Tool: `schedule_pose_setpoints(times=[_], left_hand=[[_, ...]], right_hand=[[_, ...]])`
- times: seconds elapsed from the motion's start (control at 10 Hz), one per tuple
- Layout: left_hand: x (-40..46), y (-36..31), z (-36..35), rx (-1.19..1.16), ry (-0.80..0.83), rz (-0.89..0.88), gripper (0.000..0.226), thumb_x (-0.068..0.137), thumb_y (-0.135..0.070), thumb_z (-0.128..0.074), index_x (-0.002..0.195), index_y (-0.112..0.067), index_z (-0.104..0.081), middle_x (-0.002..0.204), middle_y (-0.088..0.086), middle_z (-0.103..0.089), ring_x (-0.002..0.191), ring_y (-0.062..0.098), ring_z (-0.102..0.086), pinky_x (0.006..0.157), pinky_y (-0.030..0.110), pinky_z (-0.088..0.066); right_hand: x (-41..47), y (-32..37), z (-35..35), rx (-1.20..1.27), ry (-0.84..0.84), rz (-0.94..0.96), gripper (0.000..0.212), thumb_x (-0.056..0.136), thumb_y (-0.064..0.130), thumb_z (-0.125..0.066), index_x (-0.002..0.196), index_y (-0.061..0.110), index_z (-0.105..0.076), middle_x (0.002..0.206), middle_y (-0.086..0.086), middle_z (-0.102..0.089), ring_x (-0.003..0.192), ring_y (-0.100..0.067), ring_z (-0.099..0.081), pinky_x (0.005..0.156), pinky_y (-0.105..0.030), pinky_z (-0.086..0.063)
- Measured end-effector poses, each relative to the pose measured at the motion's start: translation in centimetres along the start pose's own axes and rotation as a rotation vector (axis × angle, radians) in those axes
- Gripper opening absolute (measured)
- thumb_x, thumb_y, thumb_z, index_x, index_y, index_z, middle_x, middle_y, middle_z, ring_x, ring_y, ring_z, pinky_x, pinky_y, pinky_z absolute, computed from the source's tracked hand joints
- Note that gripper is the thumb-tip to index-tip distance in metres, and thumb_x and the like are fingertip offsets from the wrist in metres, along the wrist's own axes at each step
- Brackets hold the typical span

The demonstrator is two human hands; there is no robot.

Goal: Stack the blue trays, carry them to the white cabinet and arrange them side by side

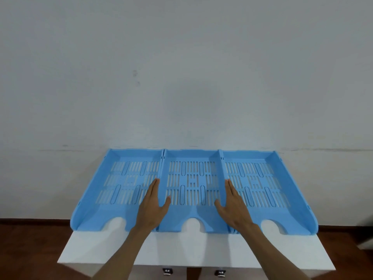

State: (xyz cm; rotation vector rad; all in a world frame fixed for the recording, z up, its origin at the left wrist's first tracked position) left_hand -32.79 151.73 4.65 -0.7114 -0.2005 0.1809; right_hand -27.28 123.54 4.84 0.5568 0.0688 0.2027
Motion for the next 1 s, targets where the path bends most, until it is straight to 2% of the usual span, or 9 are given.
schedule_pose_setpoints(times=[0.1,0.2,0.3,0.5,0.6,0.7,0.8,0.9,1.0], left_hand=[[-2.5,1.2,-0.2,0.049,0.009,-0.078,0.071,0.098,-0.037,-0.05,0.157,-0.023,-0.012,0.164,-0.01,-0.013,0.141,0.01,-0.037,0.109,0.029,-0.04],[-3.5,2.3,-0.7,0.133,0.037,-0.124,0.074,0.098,-0.032,-0.05,0.157,-0.023,-0.007,0.165,-0.014,-0.004,0.097,0.002,-0.063,0.069,0.015,-0.053],[-3.3,2.3,-1.3,0.141,0.037,-0.085,0.075,0.097,-0.026,-0.052,0.157,-0.022,-0.007,0.164,-0.014,-0.003,0.051,0.006,-0.048,0.046,0.009,-0.039],[-2.9,2.3,-1.2,0.179,-0.003,-0.109,0.077,0.093,-0.021,-0.059,0.156,-0.02,-0.016,0.162,-0.013,-0.011,0.041,0.005,-0.035,0.041,0.013,-0.042],[-2.9,2.1,-1.2,0.21,0.002,-0.11,0.076,0.091,-0.021,-0.062,0.155,-0.018,-0.021,0.161,-0.009,-0.017,0.039,0.002,-0.031,0.039,0.009,-0.034],[-2.9,1.8,-0.7,0.287,0.026,-0.13,0.076,0.092,-0.026,-0.06,0.156,-0.016,-0.019,0.162,-0.007,-0.013,0.044,0.003,-0.038,0.045,0.008,-0.034],[-2.6,2.0,-0.8,0.362,0.041,-0.208,0.077,0.095,-0.044,-0.045,0.157,-0.014,-0.011,0.163,-0.004,-0.002,0.126,0.02,-0.055,0.103,0.027,-0.045],[-2.2,2.2,-0.9,0.514,0.006,-0.255,0.082,0.093,-0.057,-0.03,0.154,-0.004,-0.015,0.163,0.009,-0.011,0.151,0.027,-0.01,0.122,0.031,0.002],[-3.8,1.8,-0.5,0.516,-0.009,-0.261,0.083,0.094,-0.059,-0.028,0.153,-0.001,-0.018,0.162,0.015,-0.015,0.151,0.026,-0.007,0.12,0.03,0.008]], right_hand=[[-2.3,-1.0,-0.8,-0.051,-0.041,0.035,0.08,0.097,0.033,-0.049,0.157,0.012,0.0,0.166,-0.003,0.001,0.151,-0.021,-0.013,0.12,-0.034,-0.017],[-3.1,-1.2,-1.4,-0.151,-0.089,0.074,0.075,0.096,0.021,-0.047,0.156,0.005,-0.004,0.164,-0.007,-0.004,0.151,-0.022,-0.014,0.12,-0.03,-0.013],[-2.9,-1.1,-1.5,-0.204,-0.104,0.076,0.071,0.095,0.015,-0.045,0.155,0.002,-0.01,0.164,-0.011,-0.012,0.15,-0.024,-0.019,0.121,-0.033,-0.02],[-2.6,-1.1,-1.4,-0.235,-0.115,0.101,0.07,0.095,0.014,-0.048,0.154,0.0,-0.014,0.163,-0.013,-0.017,0.149,-0.026,-0.024,0.119,-0.034,-0.023],[-2.6,-1.1,-1.4,-0.268,-0.096,0.102,0.072,0.095,0.019,-0.044,0.155,0.002,-0.007,0.164,-0.011,-0.01,0.15,-0.024,-0.019,0.122,-0.034,-0.019],[-2.6,-1.1,-1.3,-0.303,-0.057,0.092,0.076,0.097,0.027,-0.042,0.155,0.005,0.001,0.165,-0.008,-0.002,0.152,-0.02,-0.012,0.123,-0.034,-0.012],[-2.5,-1.1,-1.2,-0.35,-0.001,0.079,0.08,0.099,0.039,-0.037,0.155,0.005,0.008,0.165,-0.008,0.007,0.153,-0.02,-0.003,0.122,-0.034,-0.004],[-2.2,-0.8,-0.9,-0.439,0.015,0.079,0.086,0.089,0.057,-0.009,0.154,0.004,0.009,0.165,-0.011,0.009,0.152,-0.023,0.004,0.121,-0.035,0.001],[-3.9,-0.1,-0.7,-0.427,-0.003,0.082,0.092,0.079,0.059,0.006,0.155,0.007,0.008,0.165,-0.012,0.007,0.152,-0.025,0.005,0.119,-0.034,0.004]])
Point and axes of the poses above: each hand's wrist, its own x-axis towards the middle knuckle, its own z-axis out of the back of the hand, y = z × x, the point moved 5 cm from there along x, towards the middle knuckle
